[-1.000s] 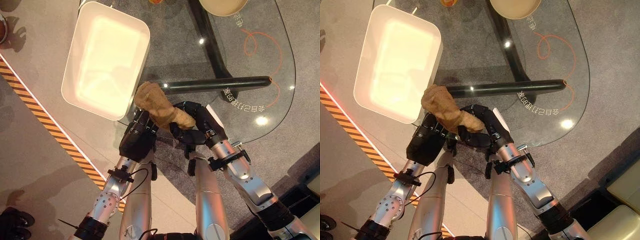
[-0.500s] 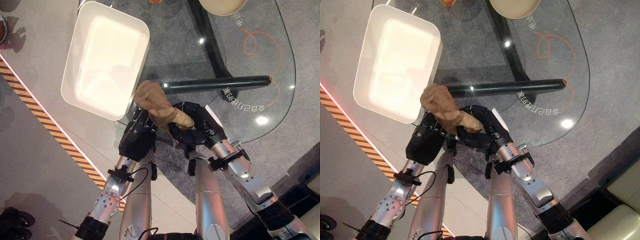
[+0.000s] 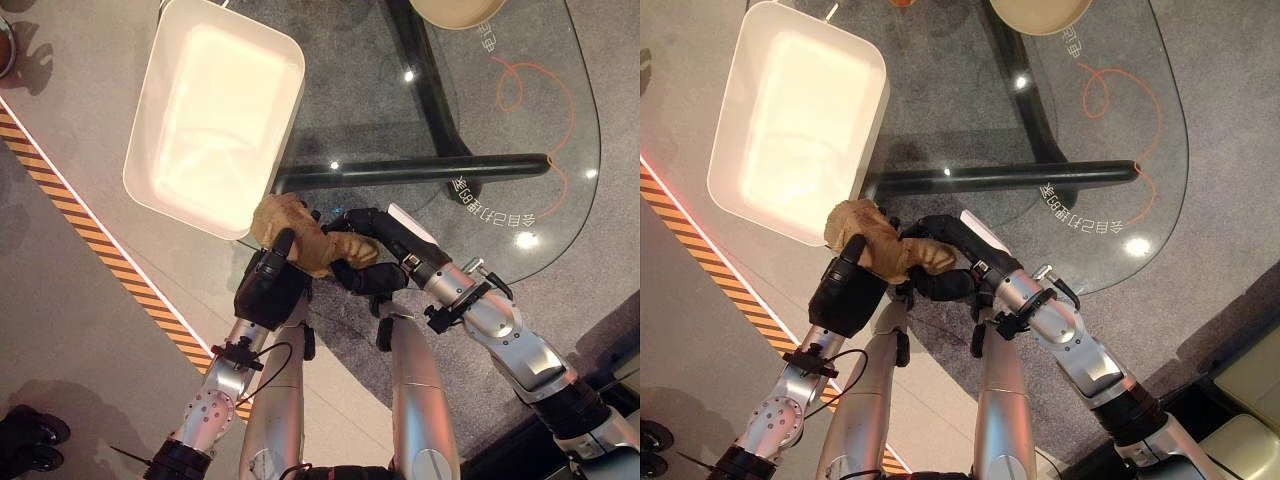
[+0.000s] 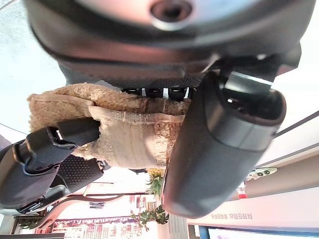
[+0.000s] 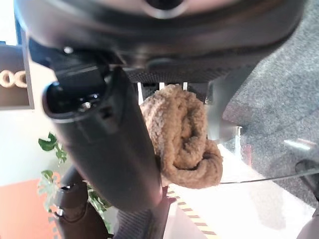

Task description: Wipe the table with a cloth and put it in the basket.

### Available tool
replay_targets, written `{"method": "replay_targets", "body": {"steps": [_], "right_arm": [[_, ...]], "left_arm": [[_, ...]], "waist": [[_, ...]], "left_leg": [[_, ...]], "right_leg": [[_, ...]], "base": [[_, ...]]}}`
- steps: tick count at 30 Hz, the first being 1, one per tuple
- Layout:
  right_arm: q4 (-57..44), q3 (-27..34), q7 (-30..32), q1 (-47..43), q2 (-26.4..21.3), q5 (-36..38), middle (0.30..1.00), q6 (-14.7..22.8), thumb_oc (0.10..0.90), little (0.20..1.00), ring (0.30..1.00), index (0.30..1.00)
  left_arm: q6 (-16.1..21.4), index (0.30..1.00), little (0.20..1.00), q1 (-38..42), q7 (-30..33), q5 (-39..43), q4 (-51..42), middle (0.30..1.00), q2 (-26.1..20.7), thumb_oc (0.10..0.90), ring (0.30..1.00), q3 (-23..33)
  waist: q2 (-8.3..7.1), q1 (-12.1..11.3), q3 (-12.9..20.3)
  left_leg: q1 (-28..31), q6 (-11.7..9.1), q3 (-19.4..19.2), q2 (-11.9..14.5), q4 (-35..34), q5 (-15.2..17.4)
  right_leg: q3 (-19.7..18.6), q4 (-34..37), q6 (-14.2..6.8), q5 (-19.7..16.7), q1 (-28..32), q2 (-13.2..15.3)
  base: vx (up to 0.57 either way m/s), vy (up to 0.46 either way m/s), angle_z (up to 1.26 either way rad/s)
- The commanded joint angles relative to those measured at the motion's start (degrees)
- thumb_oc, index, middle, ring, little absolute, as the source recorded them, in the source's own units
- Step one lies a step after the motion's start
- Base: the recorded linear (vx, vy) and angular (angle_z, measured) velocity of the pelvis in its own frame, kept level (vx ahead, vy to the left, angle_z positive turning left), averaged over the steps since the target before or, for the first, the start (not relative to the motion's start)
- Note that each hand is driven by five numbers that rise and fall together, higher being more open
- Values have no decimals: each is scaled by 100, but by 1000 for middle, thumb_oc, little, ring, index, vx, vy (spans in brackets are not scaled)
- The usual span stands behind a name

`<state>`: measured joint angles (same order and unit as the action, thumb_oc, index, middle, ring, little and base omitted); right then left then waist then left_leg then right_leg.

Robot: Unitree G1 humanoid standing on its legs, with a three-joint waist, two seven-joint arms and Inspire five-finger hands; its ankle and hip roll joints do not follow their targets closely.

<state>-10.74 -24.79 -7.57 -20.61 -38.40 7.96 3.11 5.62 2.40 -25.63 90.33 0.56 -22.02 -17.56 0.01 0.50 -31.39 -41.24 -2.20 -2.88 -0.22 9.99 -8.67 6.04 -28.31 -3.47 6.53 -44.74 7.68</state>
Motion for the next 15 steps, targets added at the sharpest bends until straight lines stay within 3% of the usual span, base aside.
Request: {"method": "replay_targets", "body": {"steps": [1,5,7,8,15], "right_arm": [[-1073,-612,-283,53,-127,-283,300,380,100,200,300,300],[-1118,-564,-6,84,-67,-241,300,483,100,200,300,300],[-1128,-522,66,109,-10,-242,300,524,100,200,300,300],[-1138,-499,59,119,11,-235,300,533,100,200,300,300],[-1156,-449,57,196,123,-313,300,534,100,200,300,300]], "left_arm": [[136,900,900,280,-484,-235,-1299,900,23,800,900,-47],[240,900,900,274,-443,-255,-1316,900,45,800,900,-83],[285,587,535,260,-411,-226,-1329,587,84,435,587,-84],[311,300,200,252,-410,-192,-1332,300,97,100,300,-71],[441,300,200,220,-368,-147,-1315,300,225,100,300,2]], "waist": [[16,76,160],[7,89,160],[11,94,160],[9,95,160],[13,94,160]], "left_leg": [[-164,152,-488,-311,904,880],[-188,156,-495,-311,917,886],[-196,162,-494,-320,921,893],[-190,163,-494,-322,922,897],[-205,164,-504,-329,931,913]], "right_leg": [[274,1171,-62,-945,119,-439],[264,1166,-62,-948,97,-443],[257,1171,-60,-950,85,-447],[256,1174,-61,-950,92,-447],[265,1174,-57,-930,85,-438]], "base": [[0,0,0],[0,0,0],[0,0,0],[0,0,0],[0,0,0]]}}
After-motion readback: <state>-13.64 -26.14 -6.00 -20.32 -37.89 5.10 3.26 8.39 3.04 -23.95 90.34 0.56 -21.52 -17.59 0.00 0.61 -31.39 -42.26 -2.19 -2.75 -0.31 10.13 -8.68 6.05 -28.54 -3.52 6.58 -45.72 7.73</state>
